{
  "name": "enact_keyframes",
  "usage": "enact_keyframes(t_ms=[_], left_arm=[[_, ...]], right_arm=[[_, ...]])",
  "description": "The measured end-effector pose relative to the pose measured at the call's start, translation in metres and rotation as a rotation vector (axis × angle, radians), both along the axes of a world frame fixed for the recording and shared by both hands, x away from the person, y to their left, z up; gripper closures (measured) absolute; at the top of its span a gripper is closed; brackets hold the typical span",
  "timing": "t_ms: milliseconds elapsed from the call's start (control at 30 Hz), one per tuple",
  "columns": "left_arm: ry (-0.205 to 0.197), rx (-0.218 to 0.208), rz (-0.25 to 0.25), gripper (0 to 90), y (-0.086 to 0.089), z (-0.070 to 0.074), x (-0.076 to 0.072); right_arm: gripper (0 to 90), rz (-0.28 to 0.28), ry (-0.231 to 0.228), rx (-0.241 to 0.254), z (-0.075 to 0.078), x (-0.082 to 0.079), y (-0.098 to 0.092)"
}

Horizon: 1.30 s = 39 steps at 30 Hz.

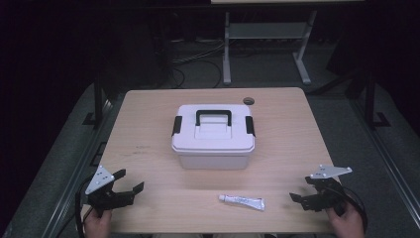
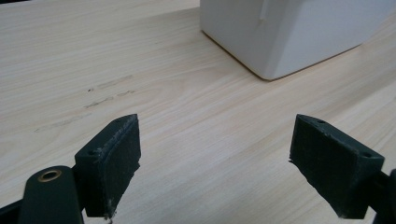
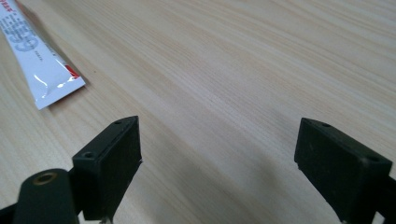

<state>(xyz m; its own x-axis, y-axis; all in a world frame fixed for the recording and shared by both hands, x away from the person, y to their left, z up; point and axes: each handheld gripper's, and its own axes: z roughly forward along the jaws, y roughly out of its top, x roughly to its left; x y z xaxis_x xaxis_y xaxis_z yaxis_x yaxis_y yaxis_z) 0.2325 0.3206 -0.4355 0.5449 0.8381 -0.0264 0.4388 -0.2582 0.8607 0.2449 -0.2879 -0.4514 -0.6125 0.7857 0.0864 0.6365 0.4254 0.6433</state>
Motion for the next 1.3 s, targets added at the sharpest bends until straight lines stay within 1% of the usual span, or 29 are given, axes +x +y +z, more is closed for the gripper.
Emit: enact_keyframes(t_ms=[33, 100, 133, 167, 200, 333, 400, 467, 500, 533, 633, 700, 800, 867, 933, 967, 1033, 1067, 1100, 1200, 1233, 1300], left_arm=[[0.003, 0.0, 0.002, 15.6, 0.0, 0.0, 0.0], [0.003, 0.001, 0.006, 15.7, 0.001, 0.0, 0.0], [0.004, 0.003, 0.006, 15.7, 0.002, 0.0, 0.001], [0.006, 0.006, 0.008, 15.7, 0.003, 0.0, 0.001], [0.003, 0.005, 0.009, 15.7, 0.004, 0.0, 0.001], [-0.002, -0.021, 0.02, 15.7, 0.01, 0.0, 0.001], [0.001, -0.019, 0.021, 15.7, 0.012, 0.0, 0.001], [-0.003, -0.024, 0.022, 15.7, 0.012, 0.001, 0.001], [-0.003, -0.024, 0.022, 15.7, 0.012, 0.001, 0.001], [-0.003, -0.026, 0.021, 15.7, 0.012, 0.001, 0.001], [-0.004, -0.028, 0.016, 15.7, 0.012, 0.002, 0.002], [-0.006, -0.033, 0.016, 15.7, 0.01, 0.002, 0.002], [-0.006, -0.028, 0.011, 15.7, 0.01, 0.002, 0.002], [-0.007, -0.031, 0.009, 15.7, 0.009, 0.002, 0.002], [-0.008, -0.026, 0.007, 15.7, 0.009, 0.002, 0.002], [-0.008, -0.03, 0.005, 15.7, 0.008, 0.003, 0.002], [-0.007, -0.03, 0.002, 15.7, 0.008, 0.003, 0.002], [-0.008, -0.03, 0.002, 15.7, 0.008, 0.003, 0.002], [-0.008, -0.03, 0.003, 15.7, 0.006, 0.002, 0.002], [-0.006, -0.026, 0.004, 15.6, 0.006, 0.002, 0.003], [-0.006, -0.026, 0.004, 15.7, 0.006, 0.002, 0.003], [-0.007, -0.029, 0.004, 15.7, 0.007, 0.002, 0.003]], right_arm=[[14.1, 0.0, 0.0, 0.0, 0.0, 0.0, 0.0], [14.2, -0.019, 0.006, -0.041, 0.001, 0.002, 0.004], [14.2, -0.014, 0.003, -0.058, 0.003, 0.003, 0.007], [14.2, 0.012, -0.008, -0.06, 0.007, 0.003, 0.011], [14.2, 0.024, -0.014, -0.063, 0.009, 0.003, 0.012], [14.2, 0.065, -0.048, -0.078, 0.019, 0.003, 0.017], [14.2, 0.069, -0.06, -0.066, 0.024, 0.004, 0.017], [14.1, 0.063, -0.055, -0.049, 0.028, 0.007, 0.018], [14.1, 0.063, -0.055, -0.049, 0.028, 0.007, 0.018], [14.1, 0.048, -0.038, -0.044, 0.031, 0.011, 0.018], [14.2, 0.046, -0.027, -0.043, 0.034, 0.015, 0.018], [14.2, 0.06, -0.023, -0.041, 0.038, 0.018, 0.018], [14.2, 0.083, -0.023, -0.048, 0.045, 0.023, 0.02], [14.2, 0.106, -0.023, -0.052, 0.054, 0.028, 0.023], [14.2, 0.113, -0.018, -0.051, 0.056, 0.029, 0.024], [14.3, 0.138, -0.022, -0.056, 0.062, 0.033, 0.028], [14.4, 0.156, -0.024, -0.06, 0.067, 0.036, 0.032], [14.4, 0.156, -0.024, -0.06, 0.067, 0.036, 0.032], [14.3, 0.185, -0.024, -0.065, 0.074, 0.039, 0.037], [14.3, 0.22, -0.019, -0.073, 0.084, 0.045, 0.043], [14.3, 0.22, -0.019, -0.073, 0.084, 0.045, 0.043], [14.3, 0.25, -0.01, -0.073, 0.091, 0.05, 0.047]])
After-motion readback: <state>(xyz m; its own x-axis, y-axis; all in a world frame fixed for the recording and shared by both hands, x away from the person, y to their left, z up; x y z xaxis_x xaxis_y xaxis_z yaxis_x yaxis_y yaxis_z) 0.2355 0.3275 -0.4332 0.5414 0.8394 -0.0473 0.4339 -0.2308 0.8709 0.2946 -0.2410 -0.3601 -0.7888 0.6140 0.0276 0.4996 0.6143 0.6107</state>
